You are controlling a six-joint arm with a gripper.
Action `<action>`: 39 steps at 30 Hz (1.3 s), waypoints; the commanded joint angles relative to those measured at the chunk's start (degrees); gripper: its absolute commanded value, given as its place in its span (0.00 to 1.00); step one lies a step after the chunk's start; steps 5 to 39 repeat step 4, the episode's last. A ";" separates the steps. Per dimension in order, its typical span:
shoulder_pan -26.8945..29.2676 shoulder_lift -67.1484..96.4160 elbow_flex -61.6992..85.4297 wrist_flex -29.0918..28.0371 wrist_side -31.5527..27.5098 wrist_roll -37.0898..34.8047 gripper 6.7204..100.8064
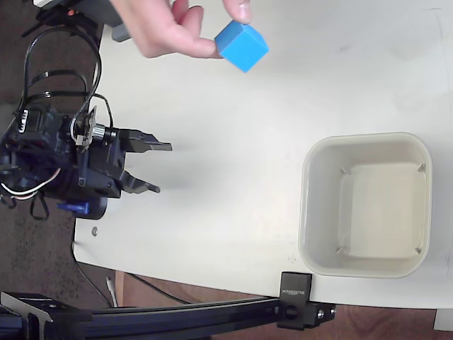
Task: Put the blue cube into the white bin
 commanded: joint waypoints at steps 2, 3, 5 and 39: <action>0.26 1.41 -1.23 -0.35 -0.26 0.09 0.99; 0.26 1.41 -1.23 -0.35 -0.26 0.09 0.99; 0.26 1.41 -1.23 -0.35 -0.26 0.09 0.99; 0.26 1.41 -1.23 -0.35 -0.26 0.09 0.99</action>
